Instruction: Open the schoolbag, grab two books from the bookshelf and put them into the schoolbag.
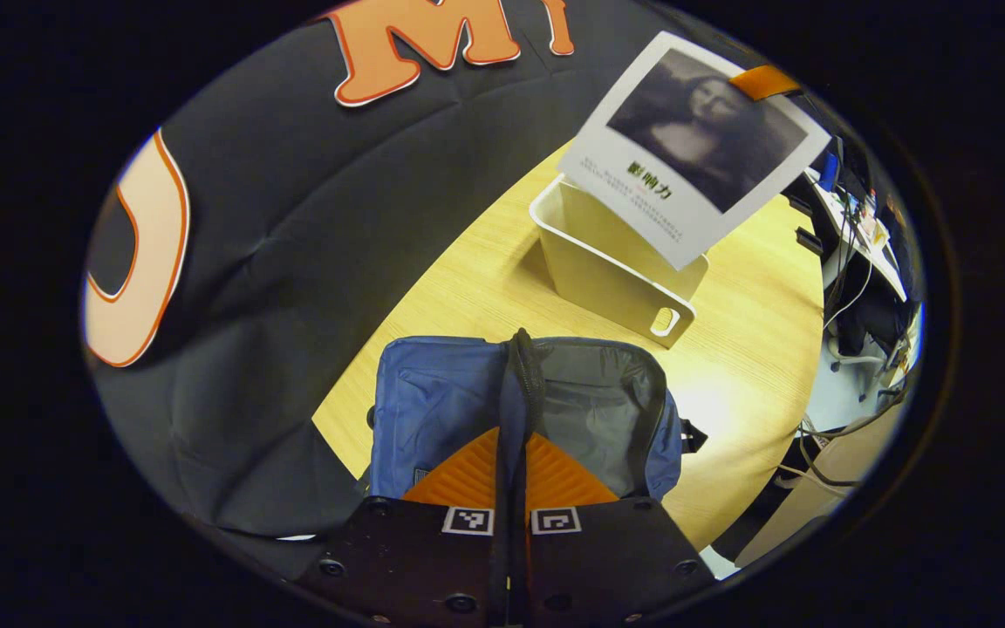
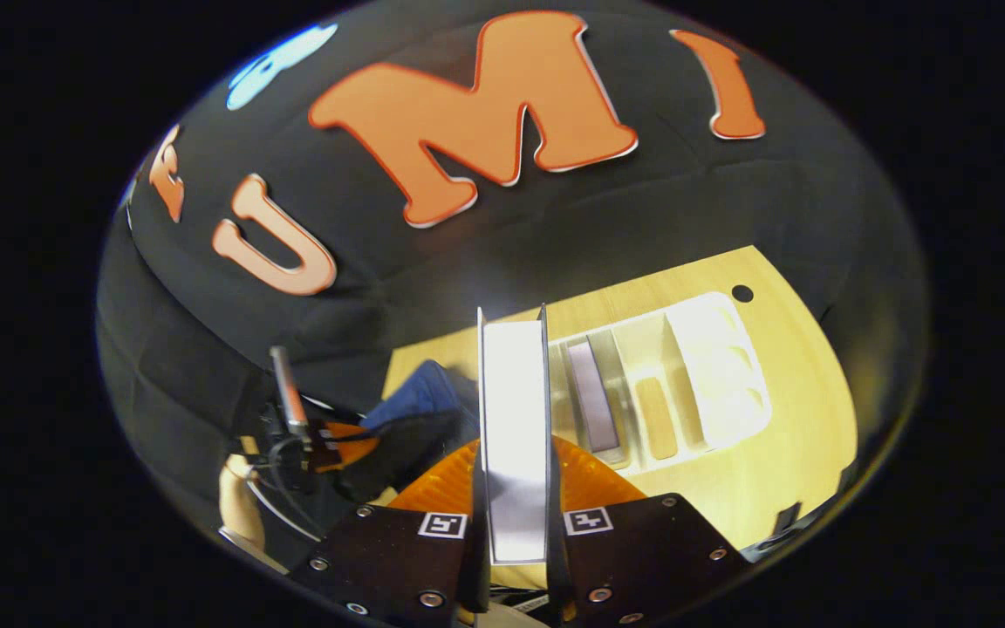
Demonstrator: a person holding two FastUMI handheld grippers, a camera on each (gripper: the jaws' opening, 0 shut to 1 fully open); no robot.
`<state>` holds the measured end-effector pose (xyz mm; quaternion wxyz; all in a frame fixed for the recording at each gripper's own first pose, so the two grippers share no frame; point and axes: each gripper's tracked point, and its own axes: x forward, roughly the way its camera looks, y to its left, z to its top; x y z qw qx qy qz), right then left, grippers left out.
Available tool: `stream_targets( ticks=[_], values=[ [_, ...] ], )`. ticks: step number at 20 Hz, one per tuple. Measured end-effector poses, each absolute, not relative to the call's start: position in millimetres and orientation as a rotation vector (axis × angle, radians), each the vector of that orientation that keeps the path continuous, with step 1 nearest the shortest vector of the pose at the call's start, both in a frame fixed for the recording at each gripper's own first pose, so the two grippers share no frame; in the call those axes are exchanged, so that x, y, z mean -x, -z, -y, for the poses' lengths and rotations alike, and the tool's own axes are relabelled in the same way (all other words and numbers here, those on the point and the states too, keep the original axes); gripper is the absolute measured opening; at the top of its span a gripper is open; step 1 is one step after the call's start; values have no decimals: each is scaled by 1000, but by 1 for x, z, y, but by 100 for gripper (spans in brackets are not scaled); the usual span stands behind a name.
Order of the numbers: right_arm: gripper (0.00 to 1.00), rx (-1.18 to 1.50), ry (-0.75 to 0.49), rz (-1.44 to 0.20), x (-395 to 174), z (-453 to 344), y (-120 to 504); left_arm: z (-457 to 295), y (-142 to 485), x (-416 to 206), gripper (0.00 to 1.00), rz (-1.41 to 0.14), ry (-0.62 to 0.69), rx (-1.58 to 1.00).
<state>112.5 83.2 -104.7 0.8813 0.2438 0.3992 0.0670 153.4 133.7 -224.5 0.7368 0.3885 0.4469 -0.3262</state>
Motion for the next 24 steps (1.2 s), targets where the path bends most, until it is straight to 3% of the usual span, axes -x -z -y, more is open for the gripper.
stream_targets(
  ticks=[4, 9, 16, 24],
  values=[
    [25, -681, -151, -791, -105, -97, 161, -126, 218, -158, 1, -959, 729, -907],
    [25, -960, -180, -730, -65, -170, 221, -120, 207, -159, 1, -946, 745, -953],
    [25, -1028, -203, -745, -77, -229, 301, -105, 202, -154, 1, -929, 774, -958],
    [25, -1008, -92, -813, -116, -283, 380, -85, 202, -131, 1, -937, 828, -937]
  ],
)
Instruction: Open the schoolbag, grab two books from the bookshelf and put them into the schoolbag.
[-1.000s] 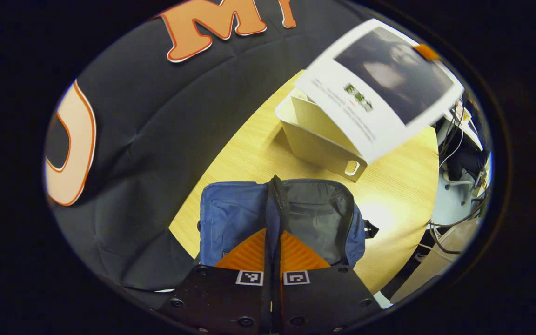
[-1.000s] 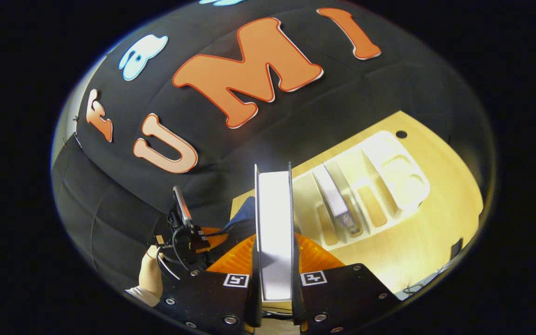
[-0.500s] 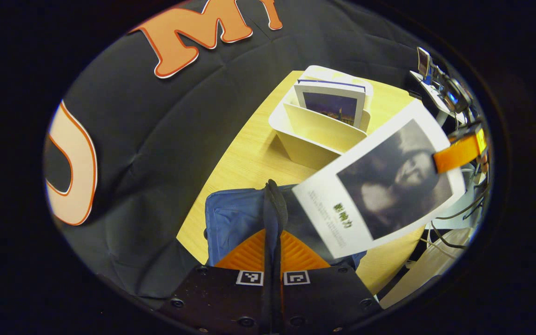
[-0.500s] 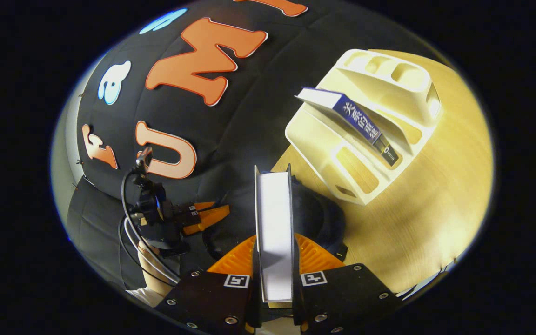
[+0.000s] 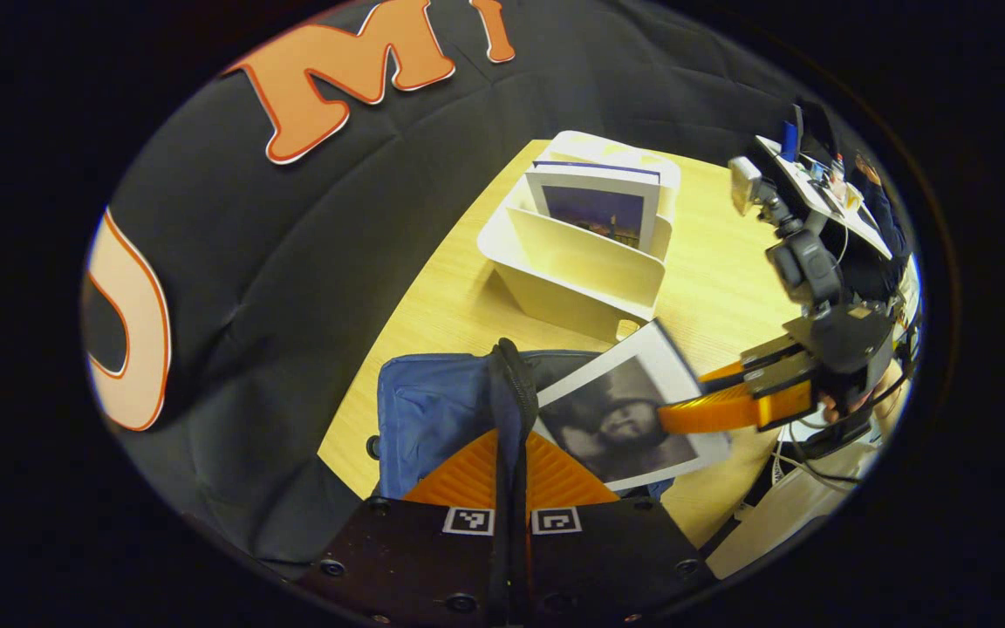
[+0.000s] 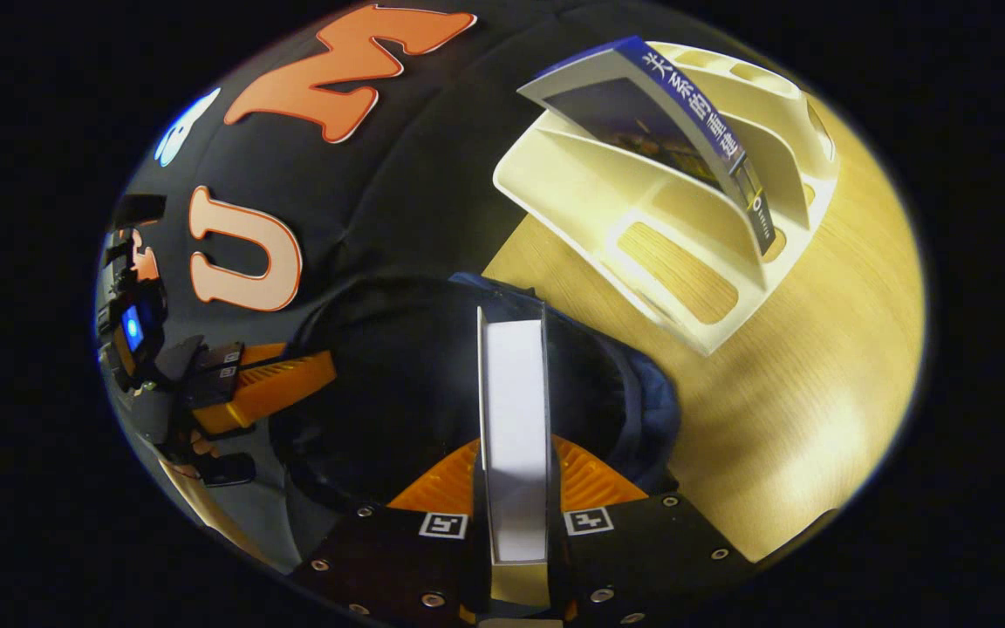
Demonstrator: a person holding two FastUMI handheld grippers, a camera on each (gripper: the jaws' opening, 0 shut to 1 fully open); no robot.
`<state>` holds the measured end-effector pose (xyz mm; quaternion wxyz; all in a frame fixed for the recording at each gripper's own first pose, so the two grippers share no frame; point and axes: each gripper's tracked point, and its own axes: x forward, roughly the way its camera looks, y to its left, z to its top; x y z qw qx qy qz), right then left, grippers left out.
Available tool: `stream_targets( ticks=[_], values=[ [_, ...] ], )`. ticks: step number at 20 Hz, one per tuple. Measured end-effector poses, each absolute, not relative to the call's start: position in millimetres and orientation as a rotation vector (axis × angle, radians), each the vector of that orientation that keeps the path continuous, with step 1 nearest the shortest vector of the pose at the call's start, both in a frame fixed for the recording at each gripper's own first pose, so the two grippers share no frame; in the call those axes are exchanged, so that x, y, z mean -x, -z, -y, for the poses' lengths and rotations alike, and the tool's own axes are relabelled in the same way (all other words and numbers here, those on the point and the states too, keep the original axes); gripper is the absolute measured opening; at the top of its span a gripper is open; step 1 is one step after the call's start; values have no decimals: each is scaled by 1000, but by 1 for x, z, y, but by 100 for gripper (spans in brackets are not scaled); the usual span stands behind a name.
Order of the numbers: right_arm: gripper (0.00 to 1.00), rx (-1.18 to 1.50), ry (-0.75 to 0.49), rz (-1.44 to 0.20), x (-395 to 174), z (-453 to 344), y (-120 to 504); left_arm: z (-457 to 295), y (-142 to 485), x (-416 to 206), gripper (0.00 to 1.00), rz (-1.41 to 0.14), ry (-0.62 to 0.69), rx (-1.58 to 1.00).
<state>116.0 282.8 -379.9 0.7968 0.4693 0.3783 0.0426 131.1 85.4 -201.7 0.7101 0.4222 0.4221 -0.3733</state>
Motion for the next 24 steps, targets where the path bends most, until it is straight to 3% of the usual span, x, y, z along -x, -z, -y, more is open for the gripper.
stream_targets(
  ticks=[12, 16, 17, 18, 19, 21, 22, 24],
  values=[
    [27, -1070, -9, -808, -186, -336, 400, -76, 201, -132, 1, -933, 850, -958],
    [36, -1026, 11, -873, -182, -331, 408, -87, 199, -144, 1, -942, 820, -935],
    [25, -1009, 29, -900, -178, -326, 413, -91, 200, -148, 1, -946, 814, -928],
    [68, -1004, 36, -923, -175, -322, 415, -93, 202, -148, 1, -948, 812, -923],
    [58, -1003, 39, -946, -169, -318, 417, -92, 203, -149, 1, -947, 816, -921],
    [73, -988, 51, -961, -162, -312, 415, -90, 203, -152, 1, -945, 820, -922],
    [96, -990, 41, -954, -162, -311, 413, -91, 203, -152, 1, -946, 823, -921],
    [97, -985, 36, -963, -159, -308, 414, -91, 208, -150, 1, -967, 828, -927]
  ],
)
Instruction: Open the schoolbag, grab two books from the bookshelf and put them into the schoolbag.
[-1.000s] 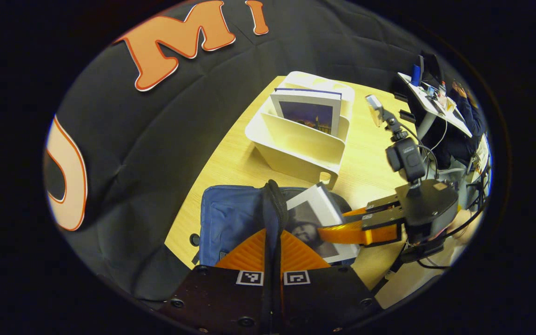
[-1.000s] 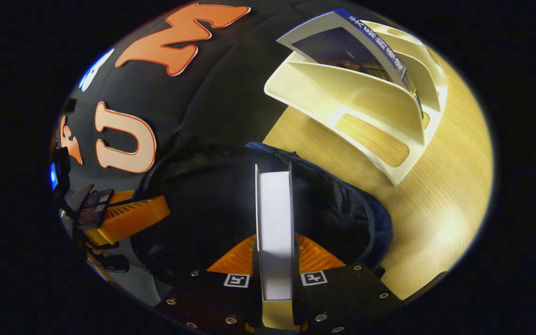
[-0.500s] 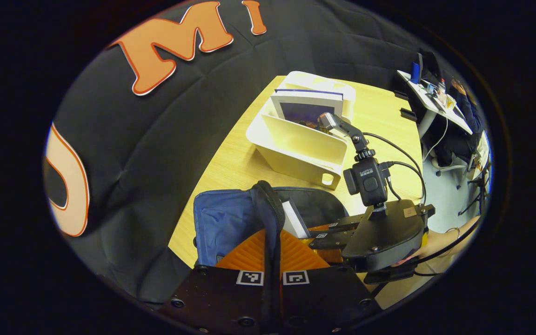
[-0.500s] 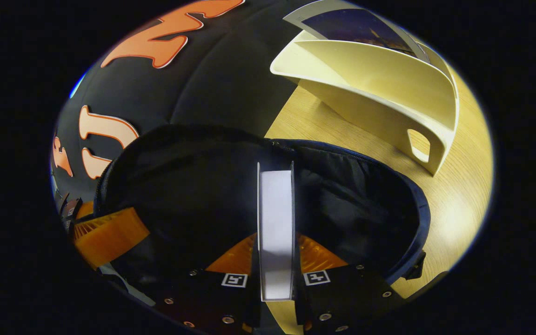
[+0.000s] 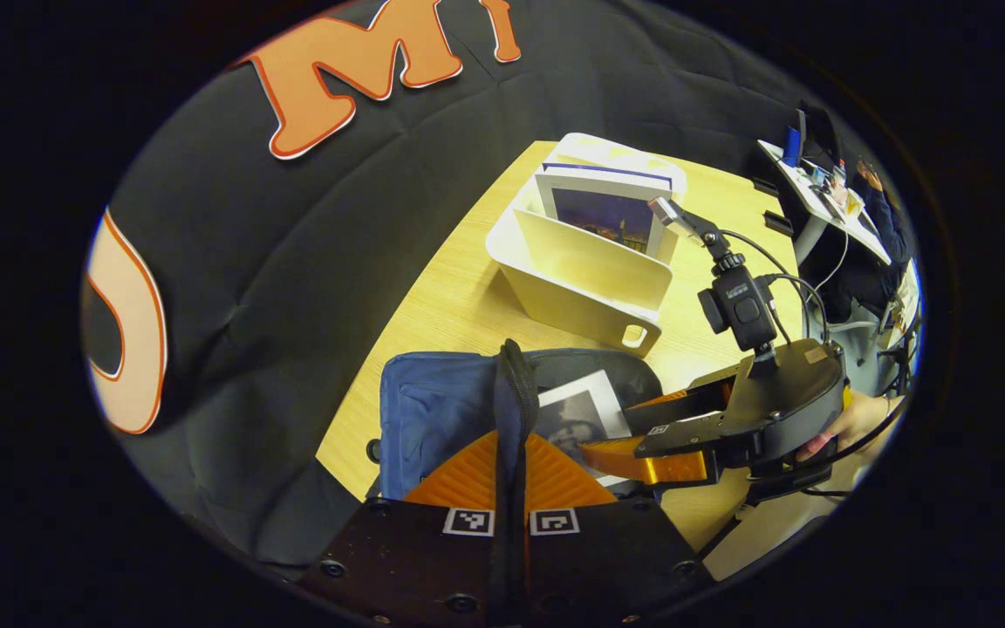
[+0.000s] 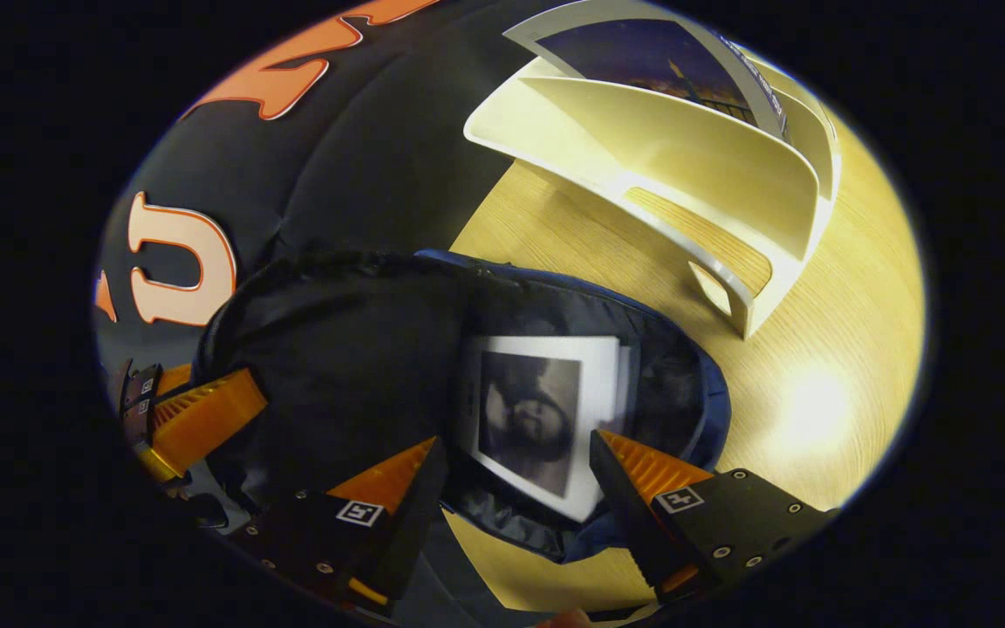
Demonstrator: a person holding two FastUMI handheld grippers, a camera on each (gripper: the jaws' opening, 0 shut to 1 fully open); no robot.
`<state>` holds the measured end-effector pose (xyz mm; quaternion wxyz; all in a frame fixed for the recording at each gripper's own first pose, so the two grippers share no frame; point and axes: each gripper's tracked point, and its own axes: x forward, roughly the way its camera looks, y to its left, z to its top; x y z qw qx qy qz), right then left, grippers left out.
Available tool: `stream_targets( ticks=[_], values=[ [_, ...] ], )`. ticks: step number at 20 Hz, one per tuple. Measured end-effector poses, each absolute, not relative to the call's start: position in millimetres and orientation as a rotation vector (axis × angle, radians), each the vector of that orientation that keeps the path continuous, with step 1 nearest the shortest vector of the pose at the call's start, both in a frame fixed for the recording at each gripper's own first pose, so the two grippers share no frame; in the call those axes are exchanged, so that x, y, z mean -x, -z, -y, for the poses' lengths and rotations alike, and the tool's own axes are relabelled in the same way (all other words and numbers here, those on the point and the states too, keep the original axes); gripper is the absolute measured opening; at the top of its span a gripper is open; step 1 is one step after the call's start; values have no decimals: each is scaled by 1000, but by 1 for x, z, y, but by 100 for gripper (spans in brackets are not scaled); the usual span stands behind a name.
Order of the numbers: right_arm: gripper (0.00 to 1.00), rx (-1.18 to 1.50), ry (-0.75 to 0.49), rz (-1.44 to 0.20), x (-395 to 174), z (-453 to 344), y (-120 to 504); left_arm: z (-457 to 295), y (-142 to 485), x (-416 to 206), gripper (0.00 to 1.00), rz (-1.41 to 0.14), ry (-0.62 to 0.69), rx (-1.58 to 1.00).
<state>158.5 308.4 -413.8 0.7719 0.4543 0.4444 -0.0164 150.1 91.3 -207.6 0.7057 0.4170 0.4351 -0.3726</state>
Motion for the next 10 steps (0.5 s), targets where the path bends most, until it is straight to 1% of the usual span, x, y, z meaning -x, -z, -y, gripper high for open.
stream_targets(
  ticks=[6, 10],
  values=[
    [97, -838, 33, -956, -136, -269, 395, -90, 210, -153, 1, -956, 838, -943],
    [97, -684, 18, -911, -125, -215, 341, -87, 215, -149, 1, -953, 854, -947]
  ],
)
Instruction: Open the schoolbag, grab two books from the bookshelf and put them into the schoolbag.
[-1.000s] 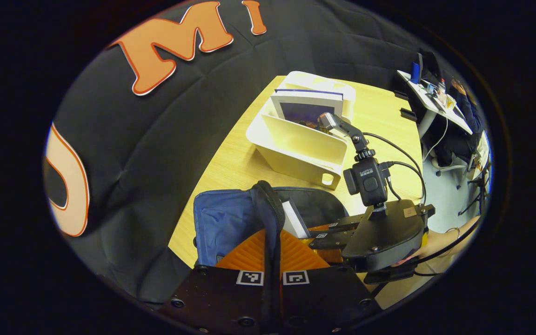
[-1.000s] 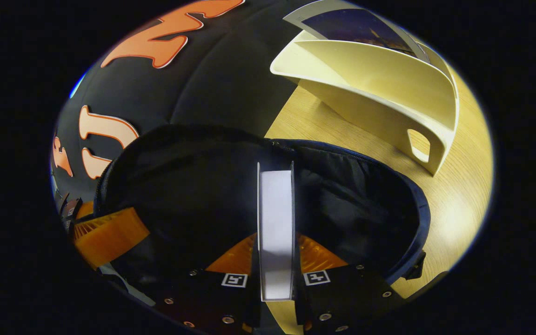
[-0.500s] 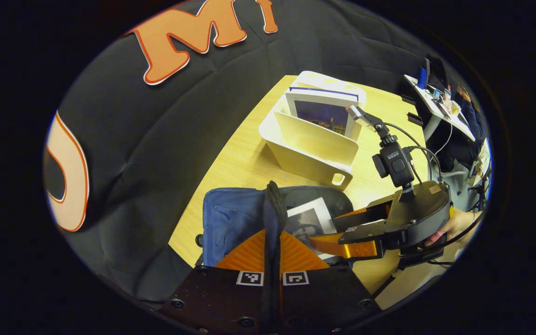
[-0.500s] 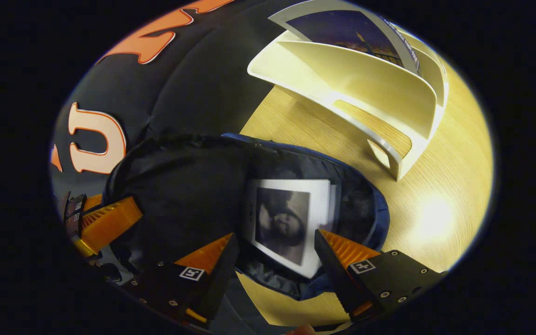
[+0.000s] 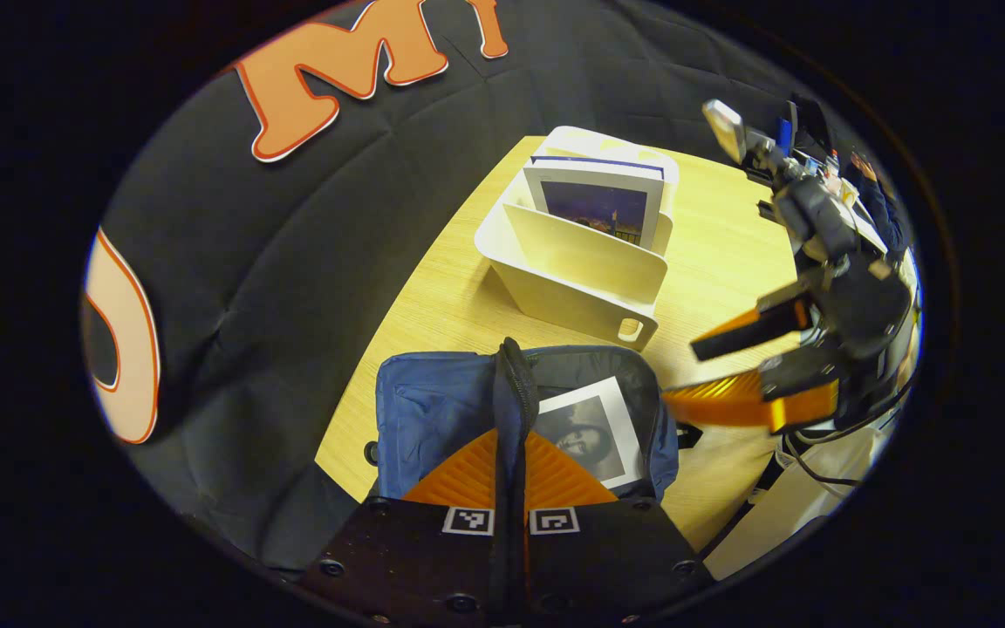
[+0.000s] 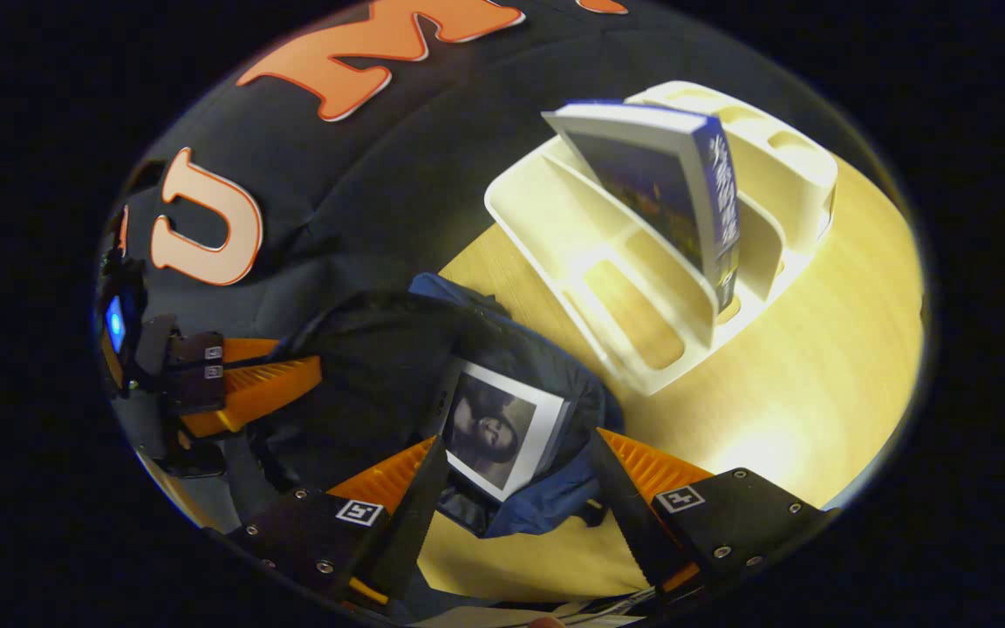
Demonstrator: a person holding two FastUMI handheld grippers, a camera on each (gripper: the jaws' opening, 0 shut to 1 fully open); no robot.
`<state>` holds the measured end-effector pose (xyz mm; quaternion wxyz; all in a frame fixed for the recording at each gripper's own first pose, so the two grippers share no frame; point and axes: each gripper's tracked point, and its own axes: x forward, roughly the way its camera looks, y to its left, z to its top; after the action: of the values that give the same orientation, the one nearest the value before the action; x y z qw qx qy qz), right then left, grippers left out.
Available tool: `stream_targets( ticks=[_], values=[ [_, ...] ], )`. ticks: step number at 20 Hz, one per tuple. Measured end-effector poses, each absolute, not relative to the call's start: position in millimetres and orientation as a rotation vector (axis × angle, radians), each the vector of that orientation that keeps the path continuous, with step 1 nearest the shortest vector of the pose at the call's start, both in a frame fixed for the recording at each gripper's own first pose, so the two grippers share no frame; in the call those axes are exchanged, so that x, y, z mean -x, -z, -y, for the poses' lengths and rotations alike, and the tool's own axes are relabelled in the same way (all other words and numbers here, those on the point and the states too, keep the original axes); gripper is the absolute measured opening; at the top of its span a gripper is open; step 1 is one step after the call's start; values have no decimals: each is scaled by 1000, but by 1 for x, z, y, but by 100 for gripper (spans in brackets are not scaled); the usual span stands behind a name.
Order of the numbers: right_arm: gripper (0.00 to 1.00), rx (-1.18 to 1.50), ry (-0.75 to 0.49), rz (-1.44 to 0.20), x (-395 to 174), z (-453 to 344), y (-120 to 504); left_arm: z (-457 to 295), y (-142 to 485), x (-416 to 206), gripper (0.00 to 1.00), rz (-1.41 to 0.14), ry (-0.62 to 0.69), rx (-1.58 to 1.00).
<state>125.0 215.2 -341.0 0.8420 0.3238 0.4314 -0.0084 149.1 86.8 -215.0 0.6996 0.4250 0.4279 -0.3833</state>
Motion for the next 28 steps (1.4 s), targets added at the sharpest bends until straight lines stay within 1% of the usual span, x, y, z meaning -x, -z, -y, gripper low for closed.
stream_targets(
  ticks=[2, 4, 7, 9, 11, 14, 17, 20, 24, 28],
  values=[
    [97, -568, -5, -879, -125, -184, 299, -87, 218, -146, 1, -959, 858, -938],
    [97, -427, -6, -856, -136, -149, 261, -86, 221, -146, 1, -961, 862, -939],
    [97, -232, 8, -870, -162, -99, 220, -83, 222, -146, 1, -963, 864, -933],
    [97, -128, 9, -908, -184, -74, 206, -85, 222, -144, 1, -967, 859, -931],
    [97, -64, -14, -976, -205, -65, 209, -85, 223, -143, 1, -975, 858, -927],
    [97, -58, -50, -1096, -234, -67, 230, -84, 226, -144, 1, -982, 851, -924],
    [98, 38, 8, -1187, -257, -41, 265, -86, 226, -145, 1, -986, 846, -924],
    [98, 71, 14, -1271, -267, -35, 297, -86, 228, -146, 1, -993, 844, -924],
    [98, 76, -15, -1337, -275, -51, 321, -87, 231, -146, 1, -1002, 847, -917],
    [98, 132, 2, -1401, -276, -47, 347, -90, 232, -148, 1, -1002, 845, -914]
  ],
)
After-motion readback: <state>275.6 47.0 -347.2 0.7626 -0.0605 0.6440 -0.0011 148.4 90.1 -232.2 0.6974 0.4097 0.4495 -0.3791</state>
